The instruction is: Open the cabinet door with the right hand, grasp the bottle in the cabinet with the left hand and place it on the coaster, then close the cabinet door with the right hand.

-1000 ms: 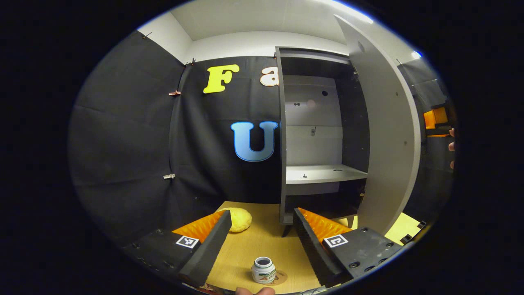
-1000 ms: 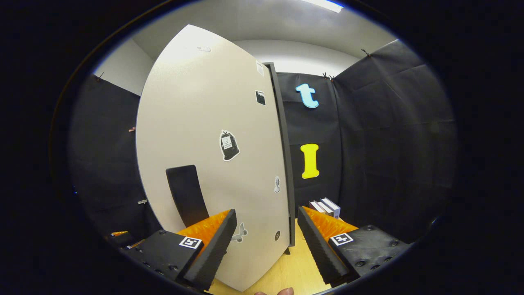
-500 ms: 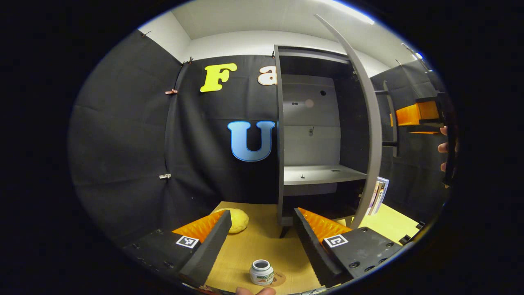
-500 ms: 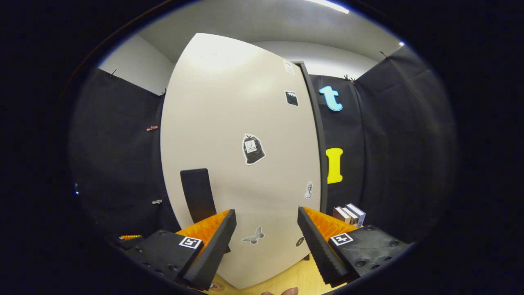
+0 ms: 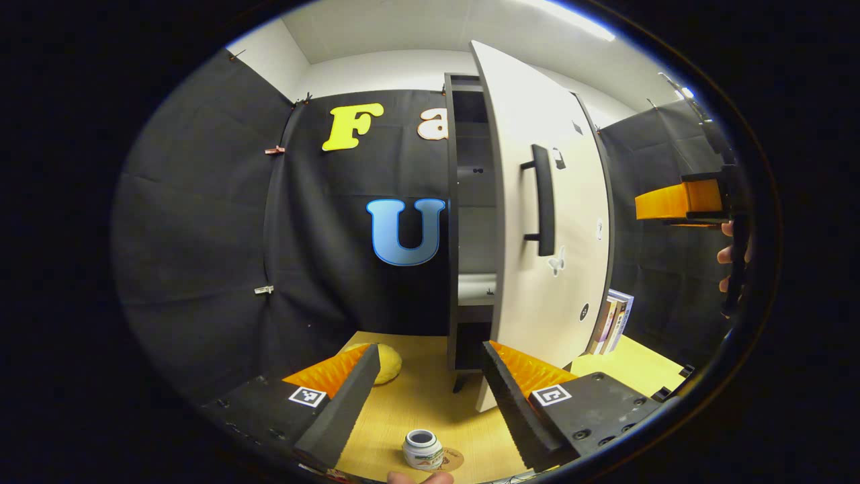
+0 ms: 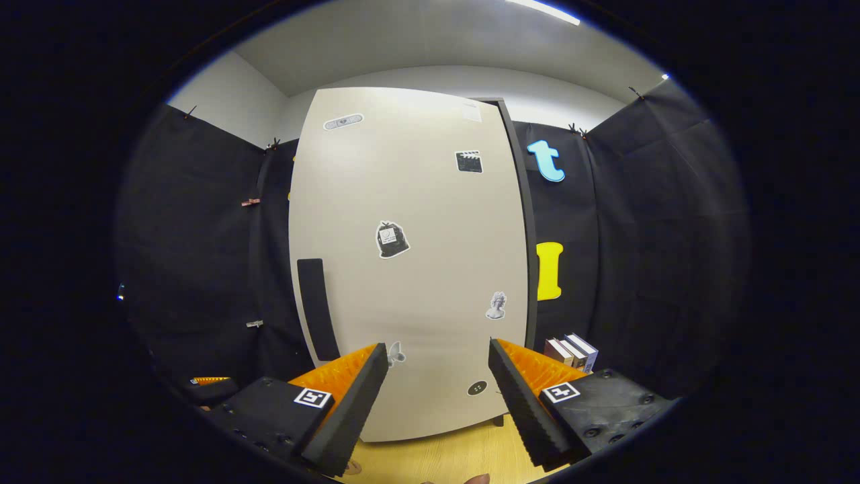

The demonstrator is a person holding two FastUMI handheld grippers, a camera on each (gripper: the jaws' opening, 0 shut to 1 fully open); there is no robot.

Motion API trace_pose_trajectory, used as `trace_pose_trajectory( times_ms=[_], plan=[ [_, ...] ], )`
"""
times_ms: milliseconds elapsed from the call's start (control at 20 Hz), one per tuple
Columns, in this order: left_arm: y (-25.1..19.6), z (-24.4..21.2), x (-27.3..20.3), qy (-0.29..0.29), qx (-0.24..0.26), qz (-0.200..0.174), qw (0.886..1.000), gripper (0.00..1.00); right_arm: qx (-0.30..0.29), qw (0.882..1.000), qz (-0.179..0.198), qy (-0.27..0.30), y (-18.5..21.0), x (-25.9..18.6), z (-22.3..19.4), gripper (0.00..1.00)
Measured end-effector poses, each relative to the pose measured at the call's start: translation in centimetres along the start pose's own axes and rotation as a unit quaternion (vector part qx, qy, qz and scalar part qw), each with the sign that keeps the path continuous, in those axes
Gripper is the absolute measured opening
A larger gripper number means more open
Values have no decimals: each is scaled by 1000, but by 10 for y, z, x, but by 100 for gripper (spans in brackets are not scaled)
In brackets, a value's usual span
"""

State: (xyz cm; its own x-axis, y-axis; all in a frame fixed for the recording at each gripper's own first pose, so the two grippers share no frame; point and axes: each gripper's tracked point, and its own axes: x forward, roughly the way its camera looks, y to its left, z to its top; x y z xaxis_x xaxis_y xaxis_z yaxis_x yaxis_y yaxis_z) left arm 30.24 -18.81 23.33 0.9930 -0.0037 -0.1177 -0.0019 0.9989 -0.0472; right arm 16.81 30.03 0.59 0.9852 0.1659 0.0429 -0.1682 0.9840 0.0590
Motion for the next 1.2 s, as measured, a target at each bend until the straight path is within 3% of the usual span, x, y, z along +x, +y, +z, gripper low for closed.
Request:
trace_pose_trajectory(
  times_ms=[500, 1200],
  plan=[
    [-25, 17, -12, -18, 9, -20, 1000, 95, -11, 999, -34, 0, -33, -25, -14, 98],
    [-56, 38, -22, -39, 14, -40, 998, 95, -11, 999, -37, 9, -45, -44, -47, 98]
  ],
)
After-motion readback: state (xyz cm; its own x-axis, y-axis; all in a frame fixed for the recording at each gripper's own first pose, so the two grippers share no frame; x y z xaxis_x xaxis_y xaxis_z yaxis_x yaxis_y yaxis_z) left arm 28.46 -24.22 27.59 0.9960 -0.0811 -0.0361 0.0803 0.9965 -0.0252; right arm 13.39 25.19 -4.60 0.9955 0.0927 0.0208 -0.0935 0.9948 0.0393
